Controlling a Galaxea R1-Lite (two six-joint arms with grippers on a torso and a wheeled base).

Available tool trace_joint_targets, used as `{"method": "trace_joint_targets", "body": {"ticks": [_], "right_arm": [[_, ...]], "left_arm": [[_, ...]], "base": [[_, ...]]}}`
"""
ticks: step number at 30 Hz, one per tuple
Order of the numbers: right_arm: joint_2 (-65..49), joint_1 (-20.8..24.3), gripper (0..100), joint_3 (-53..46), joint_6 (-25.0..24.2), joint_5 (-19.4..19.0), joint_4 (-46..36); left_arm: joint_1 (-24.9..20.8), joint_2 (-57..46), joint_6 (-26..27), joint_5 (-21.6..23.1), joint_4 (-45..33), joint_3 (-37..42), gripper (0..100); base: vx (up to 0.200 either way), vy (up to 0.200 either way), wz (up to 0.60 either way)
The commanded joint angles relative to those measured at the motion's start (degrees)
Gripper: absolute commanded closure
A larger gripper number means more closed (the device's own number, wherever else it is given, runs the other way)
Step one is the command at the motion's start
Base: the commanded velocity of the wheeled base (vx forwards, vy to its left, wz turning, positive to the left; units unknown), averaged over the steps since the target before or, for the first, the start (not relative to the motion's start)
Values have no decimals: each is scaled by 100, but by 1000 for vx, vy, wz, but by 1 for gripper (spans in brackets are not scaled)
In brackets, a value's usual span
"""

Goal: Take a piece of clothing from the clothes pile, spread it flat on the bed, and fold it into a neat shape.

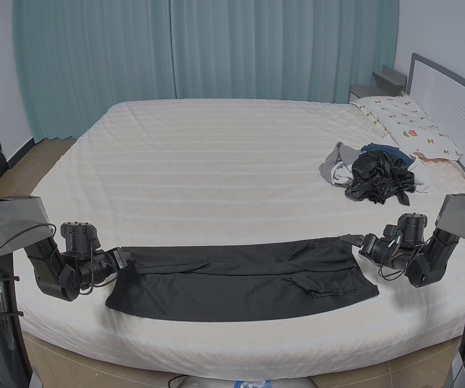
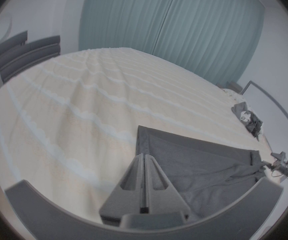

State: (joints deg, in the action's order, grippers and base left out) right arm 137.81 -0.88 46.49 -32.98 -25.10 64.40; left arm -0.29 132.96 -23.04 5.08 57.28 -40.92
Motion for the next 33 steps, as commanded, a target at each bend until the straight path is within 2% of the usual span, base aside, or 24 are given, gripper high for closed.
{"method": "trace_joint_targets", "body": {"ticks": [1, 6, 18, 21, 24, 25, 33], "right_arm": [[0, -18, 0, 0, 2, -4, 2], [0, -26, 0, 0, 2, -4, 2], [0, -26, 0, -9, 2, -4, -7], [-9, -26, 0, -9, 2, -12, -7], [-9, -26, 0, -9, 2, -4, -7], [-9, -26, 0, -9, 2, -4, -7], [-9, -26, 0, -9, 2, -4, -7]], "left_arm": [[38, 63, 326, -227, 11, 67, 100], [56, 89, 485, -491, 28, 76, 100], [100, 89, 493, -500, 37, 67, 100], [100, -69, 353, -438, 55, 23, 100], [82, -157, -69, -482, 204, -38, 100], [73, -192, -148, -482, 257, -38, 0], [-155, -174, -359, -262, 248, 58, 0]], "base": [[0, 0, 0], [0, 0, 0], [0, 0, 0], [0, 0, 0], [0, 0, 0], [0, 0, 0], [0, 0, 0]]}}
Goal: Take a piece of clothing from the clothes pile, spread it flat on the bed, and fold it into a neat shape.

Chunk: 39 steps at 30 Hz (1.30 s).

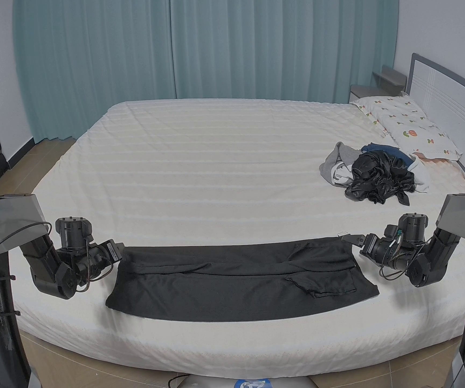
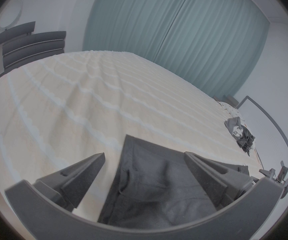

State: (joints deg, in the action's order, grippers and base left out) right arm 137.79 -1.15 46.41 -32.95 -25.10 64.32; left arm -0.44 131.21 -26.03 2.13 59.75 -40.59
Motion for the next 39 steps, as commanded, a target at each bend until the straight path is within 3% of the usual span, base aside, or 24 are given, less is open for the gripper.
{"method": "trace_joint_targets", "body": {"ticks": [1, 12, 13, 23, 36, 37, 39], "right_arm": [[2, 0, 0, 0, -1, -4, 2], [-7, 0, 0, -9, -1, -4, 11], [-7, 0, 0, -9, -1, -4, 11], [-15, 0, 0, -18, -1, -4, 11], [-15, 9, 0, -9, -1, -4, 11], [-15, 9, 0, -9, -1, -4, 11], [-15, 0, 0, -9, -1, -4, 11]], "left_arm": [[-167, 28, -96, 42, -7, 25, 0], [-299, 212, 54, 103, 2, 227, 0], [-299, 221, 71, 103, 11, 227, 100], [-88, 221, 783, 6, 20, 324, 100], [-79, 221, 792, 15, 46, 324, 100], [-79, 221, 792, 15, 55, 333, 0], [-79, 212, 792, 15, 37, 333, 0]], "base": [[0, 0, 0], [0, 0, 0], [0, 0, 0], [0, 0, 0], [0, 0, 0], [0, 0, 0], [0, 0, 0]]}}
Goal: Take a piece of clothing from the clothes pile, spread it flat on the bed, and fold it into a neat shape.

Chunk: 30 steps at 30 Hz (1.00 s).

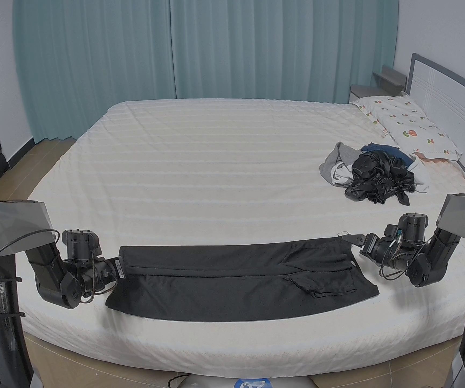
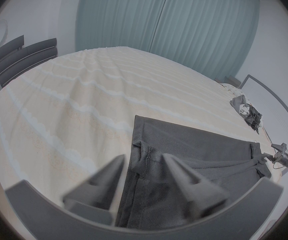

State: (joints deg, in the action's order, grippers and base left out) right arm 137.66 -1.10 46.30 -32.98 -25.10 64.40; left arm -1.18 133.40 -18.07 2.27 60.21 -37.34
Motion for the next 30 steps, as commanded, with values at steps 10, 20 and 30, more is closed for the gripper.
{"method": "trace_joint_targets", "body": {"ticks": [10, 20, 30], "right_arm": [[-2, -13, 0, 19, 2, -4, 2], [24, 39, 0, 19, 2, -12, 2], [95, 66, 0, 37, 2, -4, 2]], "left_arm": [[373, -517, -92, 573, 8, 166, 0], [250, -288, -558, 1478, -159, -142, 0], [224, -7, -145, 1496, -800, -573, 0]], "base": [[0, 0, 0], [0, 0, 0], [0, 0, 0]]}}
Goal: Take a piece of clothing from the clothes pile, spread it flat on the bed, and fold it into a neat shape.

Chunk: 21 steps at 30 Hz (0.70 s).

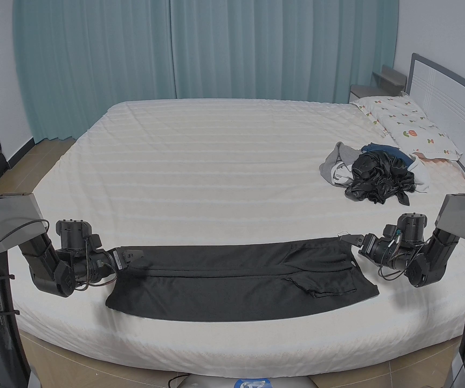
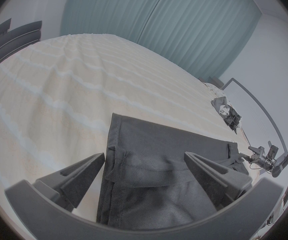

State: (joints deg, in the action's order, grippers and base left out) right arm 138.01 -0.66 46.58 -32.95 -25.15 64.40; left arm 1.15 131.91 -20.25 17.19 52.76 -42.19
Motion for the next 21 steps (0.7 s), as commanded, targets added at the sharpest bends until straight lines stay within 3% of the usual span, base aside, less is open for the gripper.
{"method": "trace_joint_targets", "body": {"ticks": [1, 21], "right_arm": [[59, 22, 0, 9, -1, 1, 2], [51, 31, 0, -26, -1, -16, 2]], "left_arm": [[-9, 142, 74, 4, -55, -87, 0], [35, 519, 575, -31, 33, -149, 0]], "base": [[0, 0, 0], [0, 0, 0]]}}
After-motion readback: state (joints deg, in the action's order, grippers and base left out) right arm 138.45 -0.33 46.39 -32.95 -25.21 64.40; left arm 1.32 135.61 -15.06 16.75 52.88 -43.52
